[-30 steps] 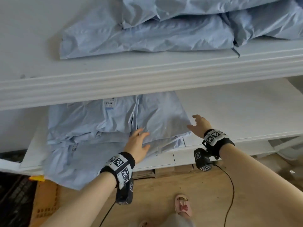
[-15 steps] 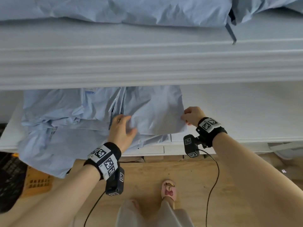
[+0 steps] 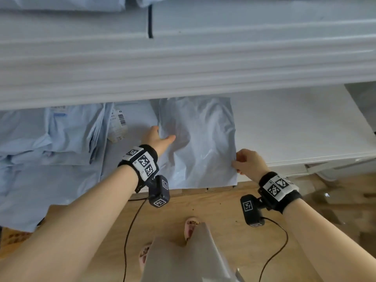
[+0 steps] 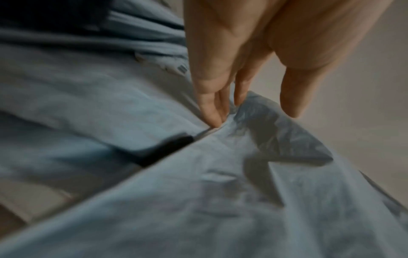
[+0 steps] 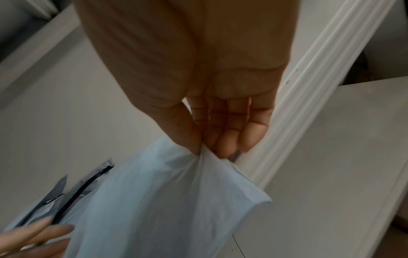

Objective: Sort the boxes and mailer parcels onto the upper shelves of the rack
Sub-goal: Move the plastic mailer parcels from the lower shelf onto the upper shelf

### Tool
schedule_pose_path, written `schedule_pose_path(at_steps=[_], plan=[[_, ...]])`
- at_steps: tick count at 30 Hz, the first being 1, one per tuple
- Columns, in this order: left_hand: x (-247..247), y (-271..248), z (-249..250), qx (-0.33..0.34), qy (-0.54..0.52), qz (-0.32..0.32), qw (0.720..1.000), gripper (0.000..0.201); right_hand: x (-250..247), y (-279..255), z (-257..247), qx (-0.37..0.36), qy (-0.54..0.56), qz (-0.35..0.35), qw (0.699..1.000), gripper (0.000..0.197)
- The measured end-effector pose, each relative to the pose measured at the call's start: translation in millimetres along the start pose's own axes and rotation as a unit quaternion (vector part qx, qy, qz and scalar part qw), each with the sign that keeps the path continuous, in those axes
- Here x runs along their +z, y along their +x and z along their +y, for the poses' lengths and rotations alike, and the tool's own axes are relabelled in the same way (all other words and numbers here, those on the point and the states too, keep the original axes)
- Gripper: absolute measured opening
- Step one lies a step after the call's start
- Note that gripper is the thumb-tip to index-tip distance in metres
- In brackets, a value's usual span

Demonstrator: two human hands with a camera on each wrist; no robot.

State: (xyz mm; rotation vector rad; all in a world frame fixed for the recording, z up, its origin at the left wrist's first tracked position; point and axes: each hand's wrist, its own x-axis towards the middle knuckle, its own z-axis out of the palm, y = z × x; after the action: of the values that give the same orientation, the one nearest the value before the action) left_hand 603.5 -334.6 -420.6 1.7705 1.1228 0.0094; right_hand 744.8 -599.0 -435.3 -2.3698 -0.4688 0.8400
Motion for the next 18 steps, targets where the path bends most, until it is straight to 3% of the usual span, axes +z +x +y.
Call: schedule_pose_path(at_steps=[5, 11, 15, 18], plan=[[20.2, 26.8, 6.1, -0.07, -0.018, -0.046, 0.996, 0.083, -1.5, -0.9, 12.5, -0.003, -0.005, 0.004, 1.0, 0.007], [27.8, 26.2, 10.6, -0.095, -0.018, -0.055, 0.994, 0.051, -0.4, 0.0, 24.7, -0.007, -0.002, 0.009, 1.0, 0.006], [36.2, 21.3, 14.6, -0.064, 0.01, -0.049, 0.997, 0.061, -3.6, 1.5, 27.6, -0.009, 0.009, 0.01, 1.0, 0.004], [45.8, 14.4, 18.6, -0.042, 0.028, -0.05, 0.997, 0.058, -6.6, 1.3, 27.7, -0.013, 0.009, 0.014, 1.0, 0.004]])
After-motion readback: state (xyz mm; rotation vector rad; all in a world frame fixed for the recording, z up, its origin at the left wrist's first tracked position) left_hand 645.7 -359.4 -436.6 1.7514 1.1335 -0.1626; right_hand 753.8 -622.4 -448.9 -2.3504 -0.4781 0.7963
